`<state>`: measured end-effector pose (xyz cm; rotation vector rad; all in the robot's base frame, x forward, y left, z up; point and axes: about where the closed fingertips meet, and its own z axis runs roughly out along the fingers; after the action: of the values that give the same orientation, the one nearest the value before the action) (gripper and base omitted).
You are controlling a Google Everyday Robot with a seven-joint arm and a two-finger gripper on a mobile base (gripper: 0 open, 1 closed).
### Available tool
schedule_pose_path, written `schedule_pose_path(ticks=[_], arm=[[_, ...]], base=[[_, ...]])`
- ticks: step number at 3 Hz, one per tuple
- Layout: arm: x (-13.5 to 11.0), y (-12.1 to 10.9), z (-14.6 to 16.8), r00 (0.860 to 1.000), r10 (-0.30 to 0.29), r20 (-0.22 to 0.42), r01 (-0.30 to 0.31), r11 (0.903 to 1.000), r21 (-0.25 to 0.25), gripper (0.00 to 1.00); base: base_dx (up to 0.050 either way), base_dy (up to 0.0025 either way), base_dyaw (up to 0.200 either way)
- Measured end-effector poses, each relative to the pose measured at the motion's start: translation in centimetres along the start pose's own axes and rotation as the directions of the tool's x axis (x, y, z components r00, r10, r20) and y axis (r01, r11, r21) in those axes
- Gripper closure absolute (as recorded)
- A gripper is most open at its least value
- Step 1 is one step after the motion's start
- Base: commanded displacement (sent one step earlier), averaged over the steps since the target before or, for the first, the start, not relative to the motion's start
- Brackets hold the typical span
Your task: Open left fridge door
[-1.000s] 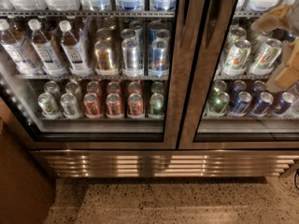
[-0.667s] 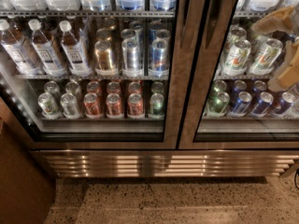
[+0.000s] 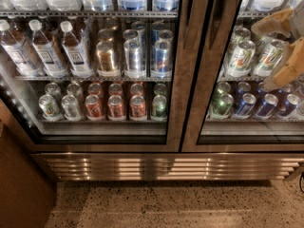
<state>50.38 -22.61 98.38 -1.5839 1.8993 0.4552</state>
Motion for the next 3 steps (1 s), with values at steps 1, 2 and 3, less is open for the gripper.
schedule_pose_path(ticks=[1,2,3], arm=[[0.87,4.02,1.81,1.000,-0.012,0.026,0.013,0.9998,-0.014,0.00],[0.86,4.02,1.81,1.000,-0.012,0.027,0.013,0.9998,-0.014,0.00],[0.38,4.09,2.10,0.990,-0.044,0.137,0.054,0.9960,-0.071,0.00]], base=[[0.000,0.00000,0.000],[0.000,0.00000,0.000],[0.000,0.00000,0.000]])
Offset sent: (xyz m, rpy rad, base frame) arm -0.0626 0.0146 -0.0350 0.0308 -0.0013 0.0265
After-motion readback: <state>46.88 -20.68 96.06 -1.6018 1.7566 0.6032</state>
